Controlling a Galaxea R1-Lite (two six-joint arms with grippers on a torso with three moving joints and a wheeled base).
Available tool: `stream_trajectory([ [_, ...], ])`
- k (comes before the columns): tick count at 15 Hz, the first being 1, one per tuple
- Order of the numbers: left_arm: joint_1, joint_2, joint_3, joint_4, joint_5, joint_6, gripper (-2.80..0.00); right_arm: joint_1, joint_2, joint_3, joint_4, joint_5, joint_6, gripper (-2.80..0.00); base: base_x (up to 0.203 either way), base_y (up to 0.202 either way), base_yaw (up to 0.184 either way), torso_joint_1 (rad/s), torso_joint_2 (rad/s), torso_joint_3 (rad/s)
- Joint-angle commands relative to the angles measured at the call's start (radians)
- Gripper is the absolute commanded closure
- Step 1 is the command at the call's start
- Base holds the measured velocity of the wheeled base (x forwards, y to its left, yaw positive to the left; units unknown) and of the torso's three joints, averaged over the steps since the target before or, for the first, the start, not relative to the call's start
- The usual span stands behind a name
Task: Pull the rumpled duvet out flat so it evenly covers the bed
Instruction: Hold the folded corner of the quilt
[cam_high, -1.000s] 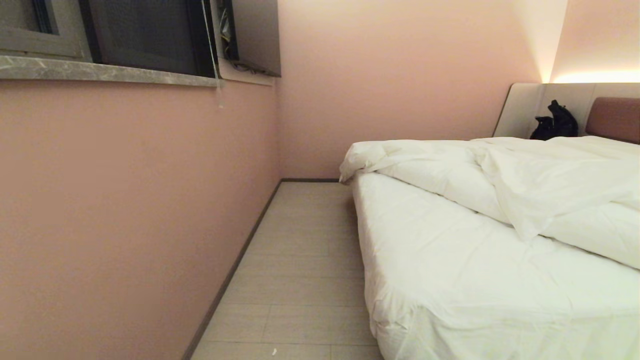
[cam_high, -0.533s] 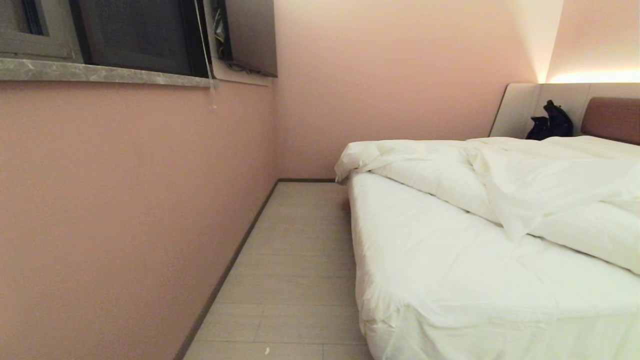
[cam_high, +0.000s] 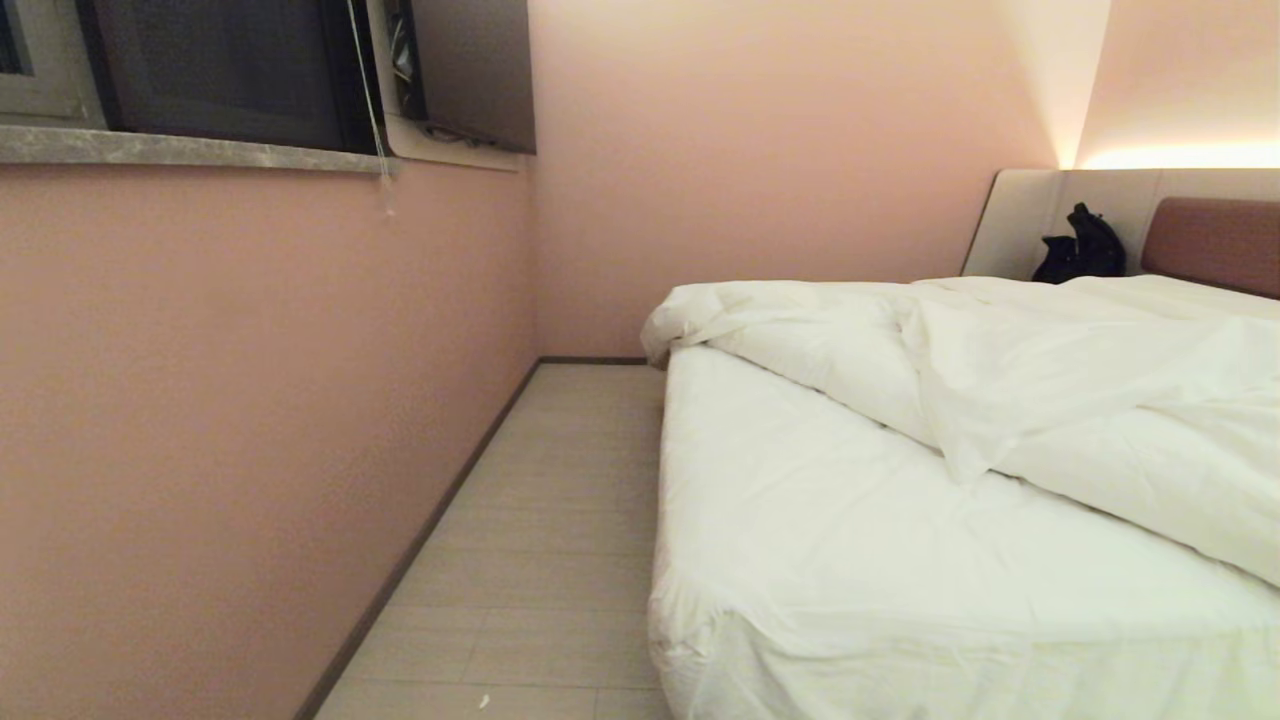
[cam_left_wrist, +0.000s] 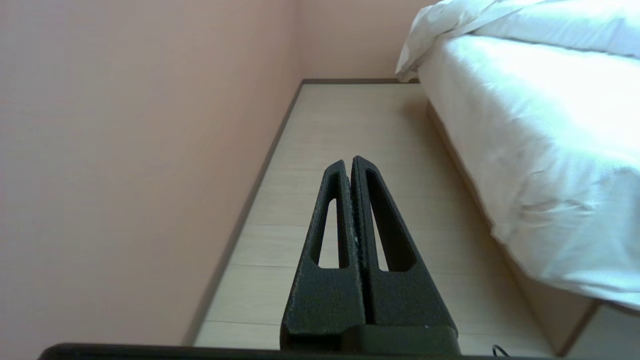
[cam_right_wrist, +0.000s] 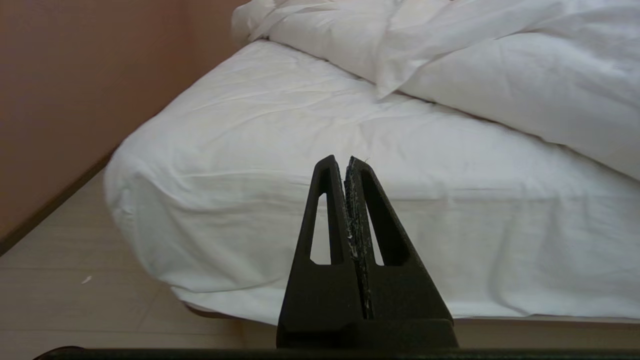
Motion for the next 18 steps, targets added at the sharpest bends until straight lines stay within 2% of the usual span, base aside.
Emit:
stream_trajectory([
  [1, 0.001, 0.000, 0.000, 0.000, 0.000, 0.000, 0.00, 0.000, 0.000, 0.000, 0.000, 0.000, -0.001, 0.00, 0.000, -0.194, 0.004, 0.005, 0.00, 0.006],
  [18, 0.001, 0.000, 0.000, -0.002, 0.001, -0.006, 0.00, 0.000, 0.000, 0.000, 0.001, 0.000, -0.004, 0.00, 0.000, -0.191, 0.000, 0.002, 0.00, 0.003],
])
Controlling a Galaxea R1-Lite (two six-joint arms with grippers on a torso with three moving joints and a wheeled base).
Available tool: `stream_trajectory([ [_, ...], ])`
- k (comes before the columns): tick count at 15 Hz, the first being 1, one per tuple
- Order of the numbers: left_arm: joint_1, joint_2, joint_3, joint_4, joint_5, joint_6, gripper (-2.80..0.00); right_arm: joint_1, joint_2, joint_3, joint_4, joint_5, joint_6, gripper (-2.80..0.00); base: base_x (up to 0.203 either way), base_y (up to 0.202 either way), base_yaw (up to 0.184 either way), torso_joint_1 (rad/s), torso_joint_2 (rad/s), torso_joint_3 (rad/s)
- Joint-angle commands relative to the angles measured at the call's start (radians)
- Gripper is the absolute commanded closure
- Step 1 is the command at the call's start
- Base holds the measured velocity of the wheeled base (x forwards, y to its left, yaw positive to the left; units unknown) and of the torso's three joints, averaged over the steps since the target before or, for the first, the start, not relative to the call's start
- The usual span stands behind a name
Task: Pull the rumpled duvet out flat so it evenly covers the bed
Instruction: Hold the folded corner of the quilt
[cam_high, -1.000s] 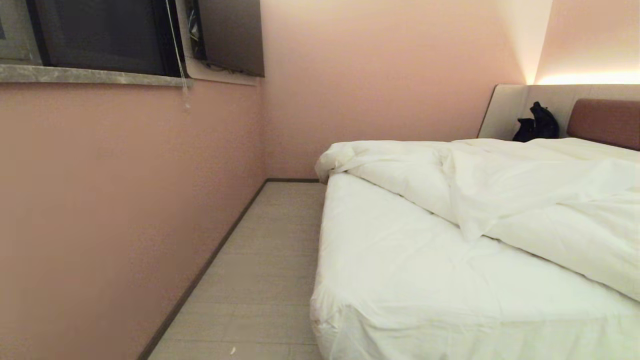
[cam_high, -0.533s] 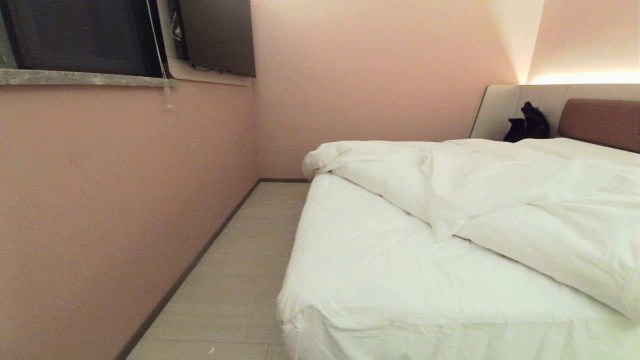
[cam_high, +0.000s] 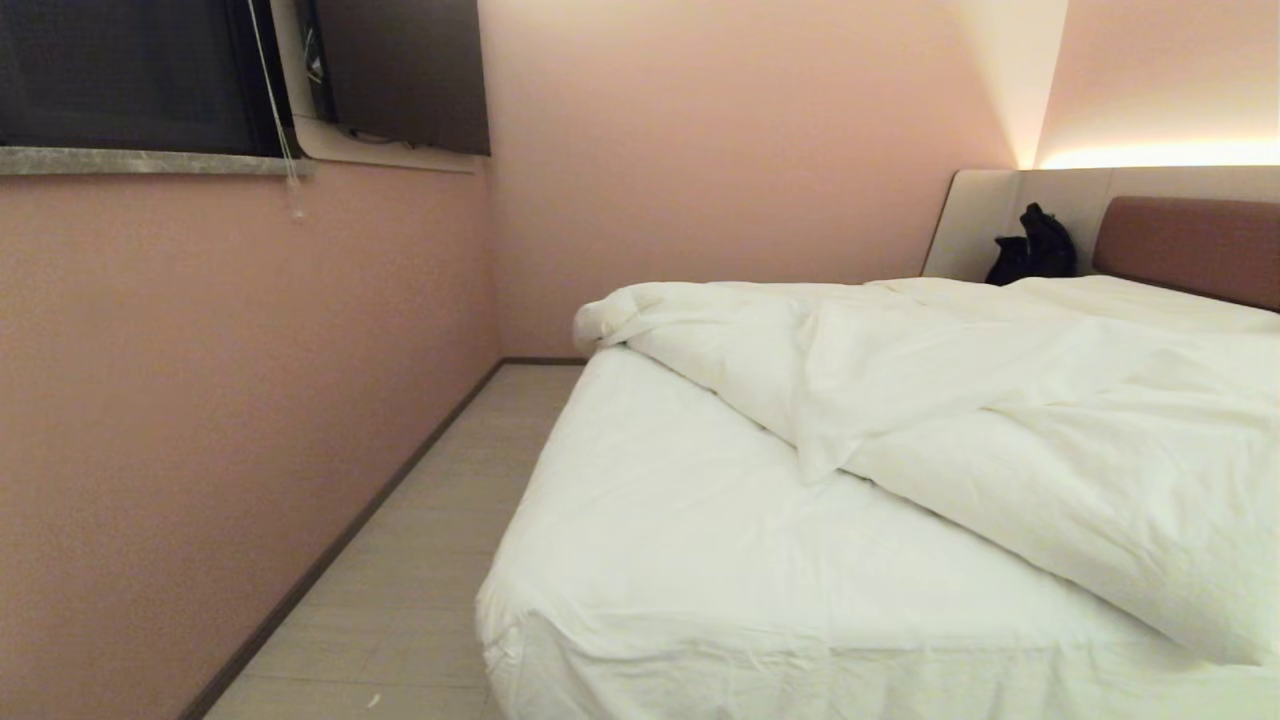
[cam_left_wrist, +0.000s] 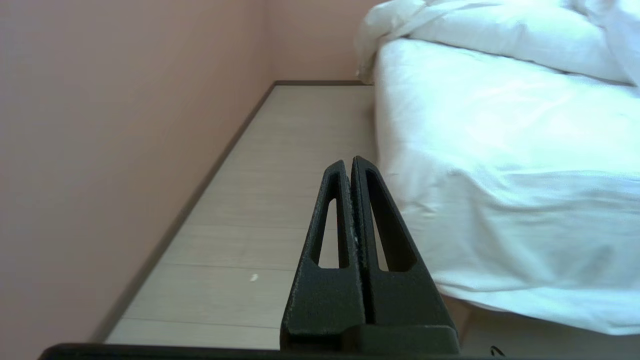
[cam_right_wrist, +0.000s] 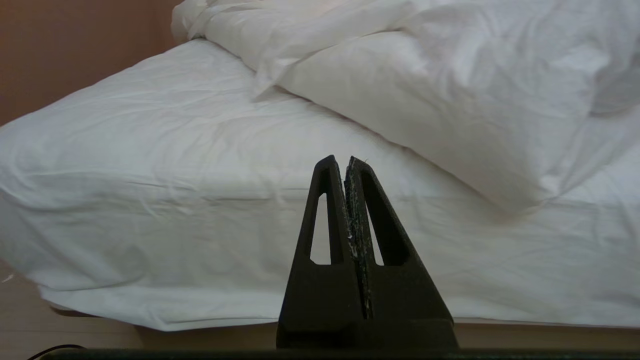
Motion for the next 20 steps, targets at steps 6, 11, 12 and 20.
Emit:
stream_trajectory([
  [6, 0.000, 0.000, 0.000, 0.000, -0.001, 0.003, 0.00, 0.000, 0.000, 0.000, 0.000, -0.001, 0.000, 0.00, 0.000, -0.191, 0.000, 0.002, 0.00, 0.002],
  [11, 0.000, 0.000, 0.000, 0.000, -0.002, -0.002, 0.00, 0.000, 0.000, 0.000, 0.000, -0.002, 0.006, 0.00, 0.000, -0.193, 0.002, 0.003, 0.00, 0.002],
  [12, 0.000, 0.000, 0.000, 0.000, -0.003, 0.005, 0.00, 0.000, 0.000, 0.000, 0.000, -0.002, 0.007, 0.00, 0.000, -0.192, -0.001, 0.006, 0.00, 0.002],
  [20, 0.000, 0.000, 0.000, 0.000, -0.001, 0.005, 0.00, 0.000, 0.000, 0.000, 0.000, -0.001, 0.007, 0.00, 0.000, -0.105, -0.001, 0.000, 0.00, 0.002],
])
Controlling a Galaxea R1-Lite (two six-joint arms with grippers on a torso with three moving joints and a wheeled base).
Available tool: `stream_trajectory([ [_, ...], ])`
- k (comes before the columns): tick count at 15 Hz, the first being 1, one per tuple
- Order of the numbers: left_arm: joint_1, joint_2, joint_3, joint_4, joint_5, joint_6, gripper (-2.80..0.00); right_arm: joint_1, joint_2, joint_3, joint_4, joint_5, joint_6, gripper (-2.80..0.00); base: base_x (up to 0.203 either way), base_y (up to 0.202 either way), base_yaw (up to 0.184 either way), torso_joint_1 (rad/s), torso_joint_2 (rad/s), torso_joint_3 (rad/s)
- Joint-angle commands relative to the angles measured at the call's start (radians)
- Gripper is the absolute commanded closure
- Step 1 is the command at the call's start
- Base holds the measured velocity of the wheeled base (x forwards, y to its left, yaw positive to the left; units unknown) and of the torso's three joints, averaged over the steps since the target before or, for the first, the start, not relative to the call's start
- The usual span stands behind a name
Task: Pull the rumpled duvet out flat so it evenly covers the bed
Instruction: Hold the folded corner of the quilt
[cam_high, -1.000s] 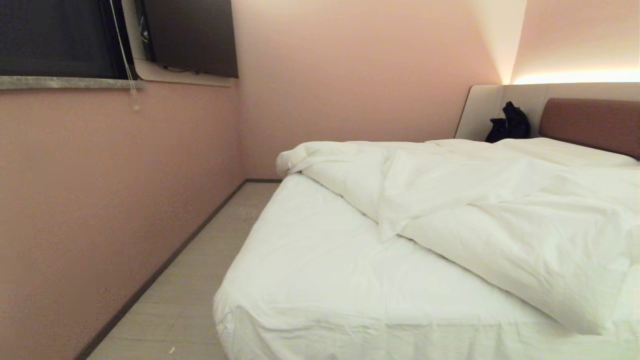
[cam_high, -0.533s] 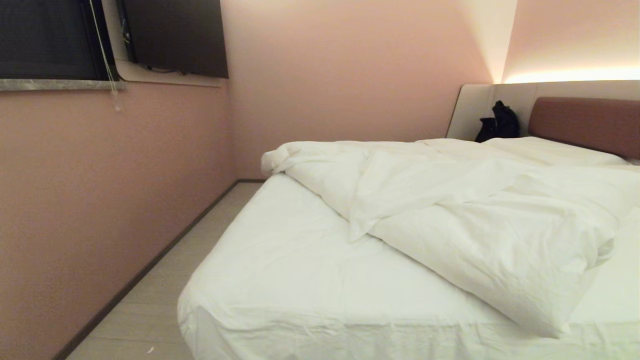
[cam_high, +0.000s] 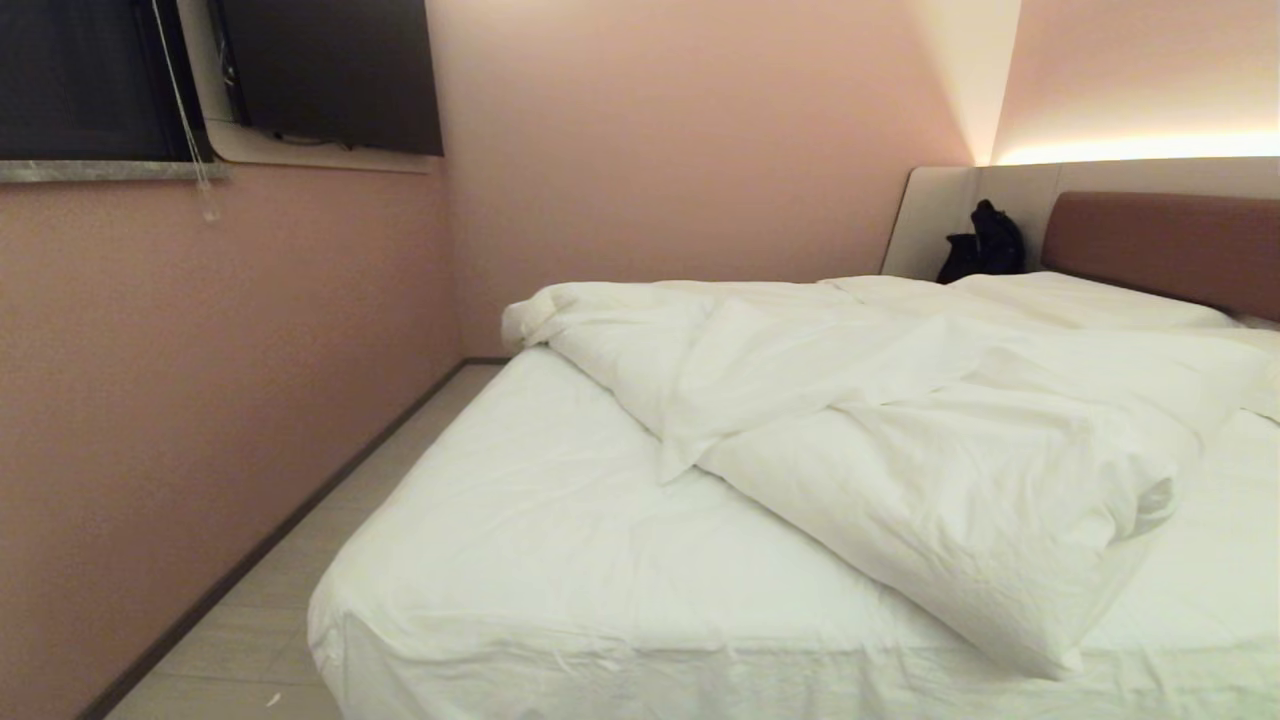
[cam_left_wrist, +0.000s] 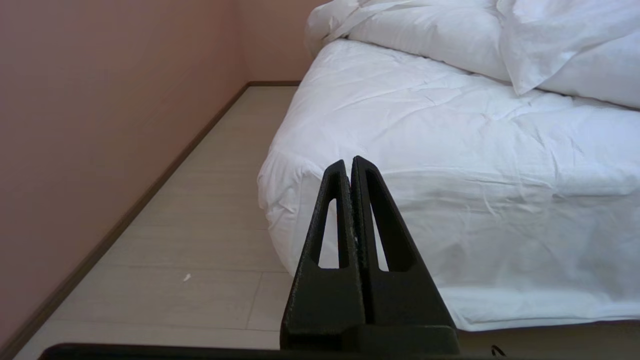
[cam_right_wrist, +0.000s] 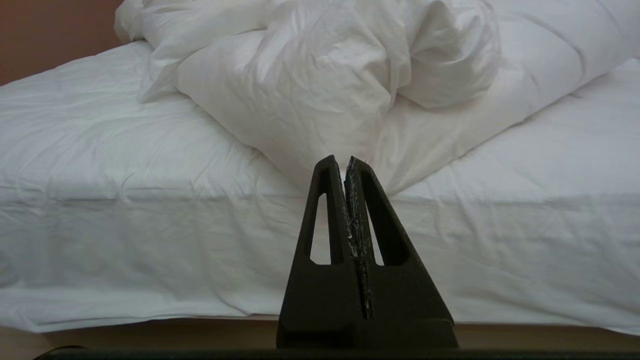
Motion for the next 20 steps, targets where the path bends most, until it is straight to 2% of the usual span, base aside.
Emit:
stream_trajectory([
  [1, 0.001, 0.000, 0.000, 0.001, 0.000, 0.002, 0.00, 0.000, 0.000, 0.000, 0.000, 0.000, -0.001, 0.00, 0.000, 0.000, 0.000, 0.000, 0.00, 0.000],
  [20, 0.001, 0.000, 0.000, -0.002, 0.000, -0.001, 0.00, 0.000, 0.000, 0.000, 0.000, -0.002, -0.001, 0.00, 0.000, 0.000, 0.000, 0.000, 0.00, 0.000],
])
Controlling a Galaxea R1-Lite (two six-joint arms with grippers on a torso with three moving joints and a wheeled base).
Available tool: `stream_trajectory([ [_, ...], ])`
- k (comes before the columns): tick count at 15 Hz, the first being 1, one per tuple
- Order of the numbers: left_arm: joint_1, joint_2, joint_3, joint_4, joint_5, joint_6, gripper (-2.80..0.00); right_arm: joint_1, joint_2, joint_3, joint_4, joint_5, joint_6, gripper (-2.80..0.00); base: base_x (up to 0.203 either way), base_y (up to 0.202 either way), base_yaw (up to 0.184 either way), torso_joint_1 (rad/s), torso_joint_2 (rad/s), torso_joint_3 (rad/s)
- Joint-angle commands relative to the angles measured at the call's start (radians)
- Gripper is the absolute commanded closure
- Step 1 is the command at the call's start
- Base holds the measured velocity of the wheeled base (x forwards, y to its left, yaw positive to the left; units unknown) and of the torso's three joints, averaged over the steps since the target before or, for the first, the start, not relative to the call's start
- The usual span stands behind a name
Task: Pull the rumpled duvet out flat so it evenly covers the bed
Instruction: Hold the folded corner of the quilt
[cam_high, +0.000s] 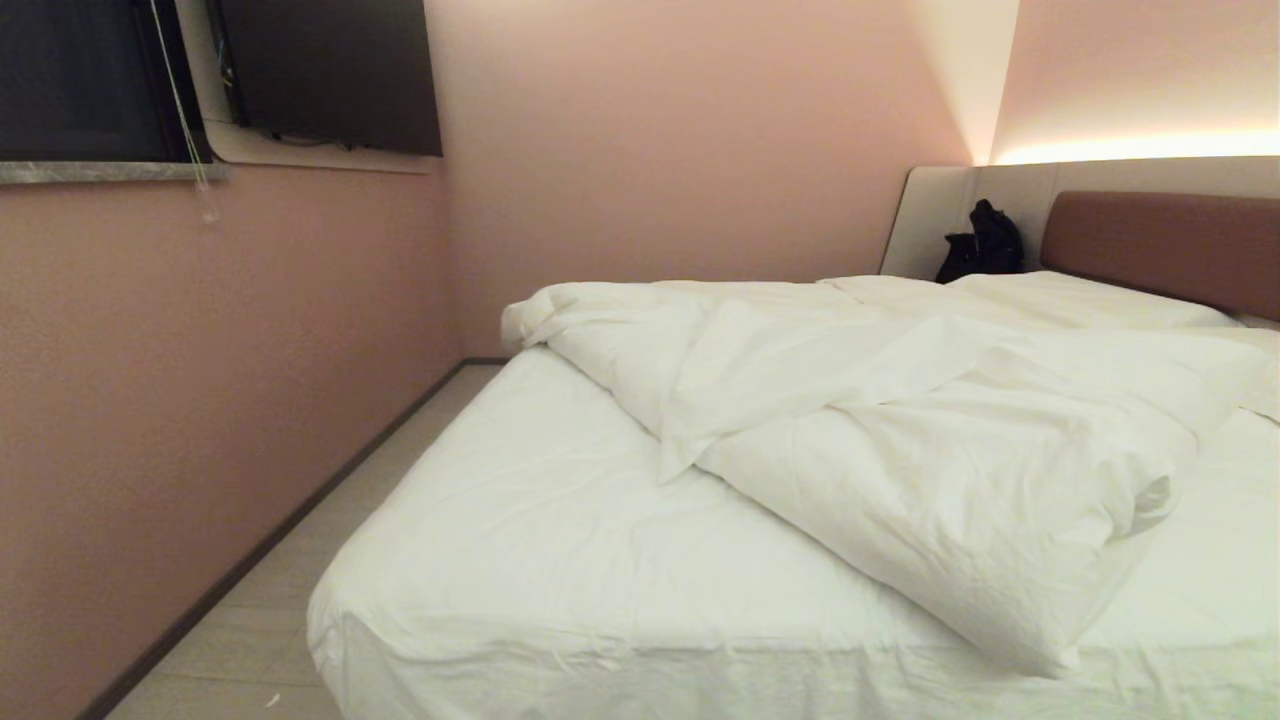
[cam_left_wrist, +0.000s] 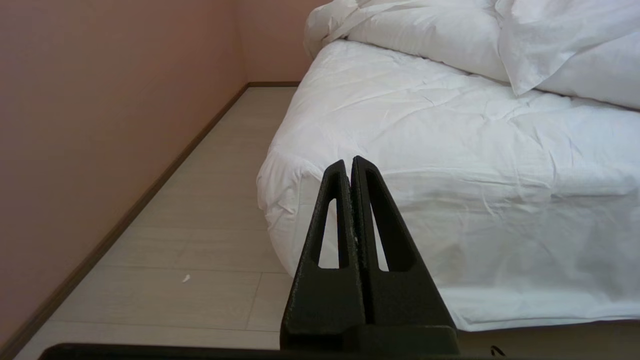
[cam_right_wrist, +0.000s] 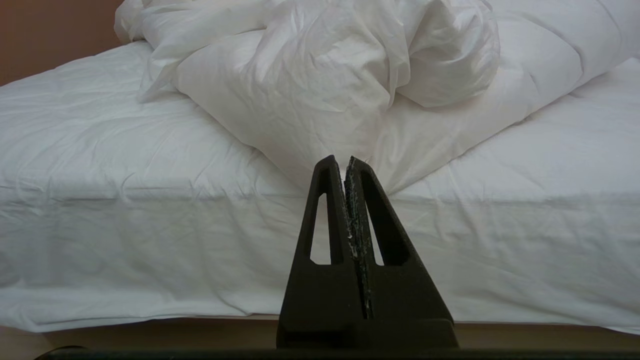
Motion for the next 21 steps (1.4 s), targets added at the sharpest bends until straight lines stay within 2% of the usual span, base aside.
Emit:
stream_trajectory([
  [1, 0.001, 0.000, 0.000, -0.001, 0.001, -0.006, 0.00, 0.000, 0.000, 0.000, 0.000, 0.004, -0.008, 0.00, 0.000, 0.000, 0.000, 0.000, 0.00, 0.000],
  [3, 0.001, 0.000, 0.000, 0.001, 0.002, -0.021, 0.00, 0.000, 0.000, 0.000, -0.002, 0.006, -0.036, 0.00, 0.000, 0.000, 0.000, 0.000, 0.00, 0.000],
  [6, 0.001, 0.000, 0.000, 0.001, 0.002, -0.021, 0.00, 0.000, 0.000, -0.027, 0.007, 0.000, -0.037, 0.00, 0.000, 0.000, 0.000, 0.000, 0.00, 0.000],
  [9, 0.001, 0.000, 0.000, 0.001, 0.002, -0.021, 0.00, 0.000, 0.046, -0.222, 0.090, 0.027, -0.037, 0.00, 0.000, 0.000, 0.000, 0.000, 0.00, 0.000],
  [12, 0.001, 0.000, 0.000, 0.001, 0.002, -0.021, 0.00, -0.006, 0.210, -0.412, 0.137, 0.099, -0.038, 0.00, 0.000, 0.000, 0.000, 0.000, 0.00, 0.000],
  [15, 0.001, 0.000, 0.000, 0.001, 0.002, -0.021, 0.00, -0.011, 0.294, -0.500, 0.142, 0.129, -0.040, 0.00, 0.000, 0.000, 0.000, 0.000, 0.00, 0.000],
  [18, 0.001, 0.000, 0.000, 0.001, 0.002, -0.021, 0.00, -0.010, 0.602, -0.630, 0.094, 0.148, -0.044, 0.00, 0.000, 0.000, 0.000, 0.000, 0.00, 0.000],
  [21, 0.001, 0.000, 0.000, 0.001, 0.002, -0.021, 0.00, 0.011, 0.976, -0.835, 0.042, 0.146, -0.056, 0.00, 0.000, 0.000, 0.000, 0.000, 0.00, 0.000],
])
